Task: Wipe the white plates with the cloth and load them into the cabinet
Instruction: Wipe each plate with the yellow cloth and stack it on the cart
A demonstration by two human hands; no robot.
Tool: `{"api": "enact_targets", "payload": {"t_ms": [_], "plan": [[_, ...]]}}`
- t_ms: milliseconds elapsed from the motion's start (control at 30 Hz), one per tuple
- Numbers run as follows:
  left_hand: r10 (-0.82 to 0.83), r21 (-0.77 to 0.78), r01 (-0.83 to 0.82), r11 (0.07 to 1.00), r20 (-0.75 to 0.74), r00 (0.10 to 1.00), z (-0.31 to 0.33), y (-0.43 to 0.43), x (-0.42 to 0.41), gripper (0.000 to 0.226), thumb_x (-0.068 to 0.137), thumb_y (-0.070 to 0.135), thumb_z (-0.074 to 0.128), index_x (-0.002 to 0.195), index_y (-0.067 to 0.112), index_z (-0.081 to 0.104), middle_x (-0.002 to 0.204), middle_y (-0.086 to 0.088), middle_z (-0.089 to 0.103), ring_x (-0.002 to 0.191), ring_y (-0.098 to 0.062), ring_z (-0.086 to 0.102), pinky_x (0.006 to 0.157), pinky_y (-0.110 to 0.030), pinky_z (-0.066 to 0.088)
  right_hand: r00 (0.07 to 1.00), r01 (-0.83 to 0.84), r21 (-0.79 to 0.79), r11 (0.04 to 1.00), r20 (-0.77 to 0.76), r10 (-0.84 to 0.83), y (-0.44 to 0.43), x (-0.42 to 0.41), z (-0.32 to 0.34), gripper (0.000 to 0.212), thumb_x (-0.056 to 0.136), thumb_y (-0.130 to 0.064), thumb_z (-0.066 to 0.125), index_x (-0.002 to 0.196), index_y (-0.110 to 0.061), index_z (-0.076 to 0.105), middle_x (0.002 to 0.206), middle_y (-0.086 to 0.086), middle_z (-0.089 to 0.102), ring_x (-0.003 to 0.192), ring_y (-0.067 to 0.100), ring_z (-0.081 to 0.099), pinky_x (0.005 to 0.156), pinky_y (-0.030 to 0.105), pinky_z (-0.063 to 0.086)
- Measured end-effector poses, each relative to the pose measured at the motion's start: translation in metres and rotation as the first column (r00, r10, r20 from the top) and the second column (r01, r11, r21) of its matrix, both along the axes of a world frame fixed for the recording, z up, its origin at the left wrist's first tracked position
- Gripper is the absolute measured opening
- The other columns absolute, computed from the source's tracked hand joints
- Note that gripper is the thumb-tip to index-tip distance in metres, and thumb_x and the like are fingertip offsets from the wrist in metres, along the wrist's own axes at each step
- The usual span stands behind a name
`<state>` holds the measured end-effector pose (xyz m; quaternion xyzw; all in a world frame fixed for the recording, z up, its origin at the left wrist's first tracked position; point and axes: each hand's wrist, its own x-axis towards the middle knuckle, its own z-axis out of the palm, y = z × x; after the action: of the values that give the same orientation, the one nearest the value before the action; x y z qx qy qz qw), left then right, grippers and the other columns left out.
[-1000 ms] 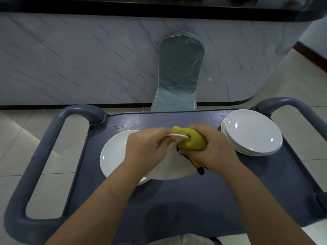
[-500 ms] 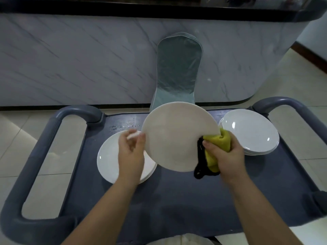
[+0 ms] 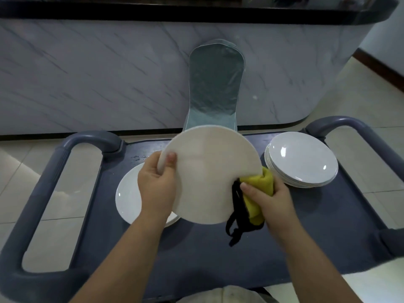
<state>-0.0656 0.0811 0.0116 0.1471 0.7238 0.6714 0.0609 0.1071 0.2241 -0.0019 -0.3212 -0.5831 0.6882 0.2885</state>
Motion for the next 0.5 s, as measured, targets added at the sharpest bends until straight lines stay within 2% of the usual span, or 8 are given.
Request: {"api": "enact_targets", "payload": {"t_ms": [100, 200, 233, 267, 300, 367, 433, 500], "plan": [[-0.263, -0.187, 0.211, 0.959, -0.320, 0.910, 0.010, 0.002, -0.004, 0.013, 0.088, 0.037, 0.061, 0.076, 0.033, 0.064, 0.069, 0.013, 0.061, 0.064, -0.004, 0.055, 0.057, -0.015, 0.042, 0.990, -0.046, 0.225, 0.973, 0.138, 0.015, 0.009, -0.001, 0.009, 0.047, 0.055, -0.028, 0.090, 0.097, -0.031, 0.068, 0.095, -0.009, 0.072, 0.089, 0.012, 0.068, 0.075, 0.029, 0.054], [-0.462, -0.414, 0.224, 0.882, -0.672, 0.578, 0.017, 0.012, 0.004, 0.020, 0.087, 0.042, 0.059, 0.080, 0.027, 0.071, 0.062, 0.004, 0.058, 0.059, -0.015, 0.051, 0.053, -0.028, 0.043, 0.945, -0.312, 0.595, 0.741, 0.275, 0.177, 0.016, -0.013, 0.041, 0.048, 0.060, -0.043, 0.087, 0.100, -0.046, 0.062, 0.099, -0.021, 0.066, 0.093, 0.001, 0.063, 0.078, 0.015, 0.048], [-0.455, -0.394, 0.233, 0.889, -0.704, 0.545, 0.018, 0.014, 0.006, 0.020, 0.086, 0.041, 0.060, 0.082, 0.027, 0.074, 0.063, 0.005, 0.061, 0.059, -0.013, 0.053, 0.053, -0.028, 0.044, 0.944, -0.322, 0.658, 0.680, 0.277, 0.179, 0.016, -0.015, 0.046, 0.048, 0.060, -0.048, 0.084, 0.102, -0.047, 0.060, 0.101, -0.021, 0.065, 0.095, 0.001, 0.062, 0.078, 0.012, 0.046], [-0.416, -0.334, 0.251, 0.909, -0.664, 0.621, 0.019, 0.013, 0.008, 0.017, 0.085, 0.041, 0.062, 0.083, 0.030, 0.075, 0.066, 0.008, 0.064, 0.061, -0.009, 0.057, 0.056, -0.026, 0.046, 0.961, -0.272, 0.667, 0.694, 0.226, 0.159, 0.016, -0.015, 0.048, 0.049, 0.060, -0.048, 0.083, 0.103, -0.044, 0.061, 0.101, -0.020, 0.066, 0.095, 0.001, 0.063, 0.078, 0.012, 0.047], [-0.335, -0.232, 0.244, 0.941, -0.559, 0.759, 0.022, 0.012, 0.008, 0.012, 0.083, 0.042, 0.063, 0.080, 0.036, 0.073, 0.070, 0.012, 0.067, 0.063, -0.004, 0.059, 0.059, -0.021, 0.046, 0.983, -0.179, 0.602, 0.778, 0.131, 0.125, 0.015, -0.012, 0.048, 0.048, 0.059, -0.045, 0.085, 0.102, -0.040, 0.064, 0.100, -0.018, 0.068, 0.093, 0.002, 0.064, 0.077, 0.014, 0.049], [-0.128, 0.001, 0.132, 0.991, -0.243, 0.961, 0.020, 0.007, 0.006, 0.010, 0.083, 0.043, 0.065, 0.074, 0.041, 0.070, 0.068, 0.020, 0.065, 0.062, 0.003, 0.057, 0.060, -0.012, 0.044, 0.999, -0.016, 0.341, 0.940, -0.029, 0.028, 0.014, -0.003, 0.036, 0.045, 0.058, -0.035, 0.087, 0.098, -0.038, 0.067, 0.097, -0.012, 0.072, 0.090, 0.007, 0.068, 0.077, 0.024, 0.054], [-0.024, 0.052, 0.028, 0.998, -0.082, 0.996, 0.014, 0.002, 0.006, 0.012, 0.086, 0.042, 0.062, 0.077, 0.041, 0.068, 0.068, 0.019, 0.063, 0.062, 0.003, 0.054, 0.059, -0.015, 0.045, 1.000, -0.008, 0.174, 0.985, -0.002, 0.009, 0.008, 0.004, 0.017, 0.044, 0.059, -0.030, 0.089, 0.098, -0.034, 0.069, 0.097, -0.007, 0.073, 0.093, 0.017, 0.069, 0.078, 0.033, 0.056], [-0.066, -0.035, 0.060, 0.998, -0.179, 0.982, 0.009, -0.002, 0.003, 0.008, 0.087, 0.042, 0.061, 0.081, 0.040, 0.066, 0.073, 0.018, 0.064, 0.065, 0.001, 0.056, 0.061, -0.022, 0.047, 0.996, -0.050, 0.203, 0.978, 0.084, 0.033, 0.006, 0.004, 0.010, 0.046, 0.059, -0.028, 0.092, 0.098, -0.030, 0.068, 0.095, -0.007, 0.073, 0.092, 0.017, 0.069, 0.077, 0.033, 0.057]]}}
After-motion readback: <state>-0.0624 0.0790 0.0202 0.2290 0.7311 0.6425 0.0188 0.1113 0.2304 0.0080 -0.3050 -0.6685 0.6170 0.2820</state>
